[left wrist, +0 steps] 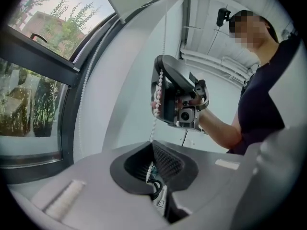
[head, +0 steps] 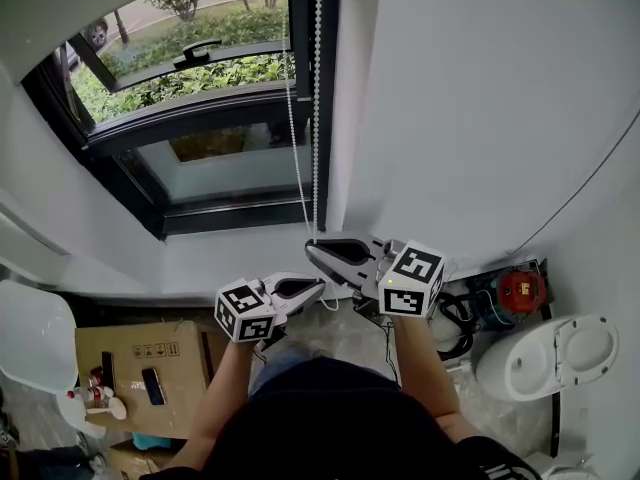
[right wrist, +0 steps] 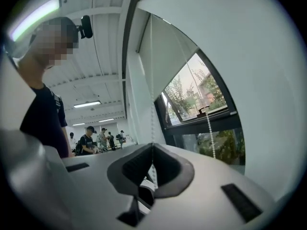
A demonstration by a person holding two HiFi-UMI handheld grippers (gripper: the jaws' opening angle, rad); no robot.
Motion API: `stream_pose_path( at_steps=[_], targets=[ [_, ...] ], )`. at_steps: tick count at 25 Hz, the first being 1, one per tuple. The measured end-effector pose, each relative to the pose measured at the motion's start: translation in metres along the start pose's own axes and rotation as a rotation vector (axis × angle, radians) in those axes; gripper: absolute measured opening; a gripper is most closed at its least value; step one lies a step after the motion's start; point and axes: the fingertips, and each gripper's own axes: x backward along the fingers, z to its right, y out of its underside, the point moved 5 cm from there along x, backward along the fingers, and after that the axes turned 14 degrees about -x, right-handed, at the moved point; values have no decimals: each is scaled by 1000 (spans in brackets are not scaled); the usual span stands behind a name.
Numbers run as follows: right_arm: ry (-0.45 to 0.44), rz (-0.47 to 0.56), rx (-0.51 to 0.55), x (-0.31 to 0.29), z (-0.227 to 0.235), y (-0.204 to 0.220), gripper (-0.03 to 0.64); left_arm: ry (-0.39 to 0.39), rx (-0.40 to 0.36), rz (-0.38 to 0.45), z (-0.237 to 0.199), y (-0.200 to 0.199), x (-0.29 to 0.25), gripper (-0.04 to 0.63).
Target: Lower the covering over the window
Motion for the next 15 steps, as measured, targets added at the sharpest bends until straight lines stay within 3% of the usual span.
stream_pose_path(
  at_steps=[3,6,10,13,15],
  targets=[
    [4,-26,20,0,2,3,14,2,20,24,-1,5,3,12],
    [62,-151,79,-4,15,24,14,23,5,-50,0,29,-1,12],
    [56,-156,35,-5,18,42,14,31,112,40,3,51,1,12],
    [94,-249,51,-10,27,62,14,53,97,-33,9,70,-2,12],
    [84,-230,1,-12,30,70,14,59,125,-11,11,79,-1,12]
  ],
)
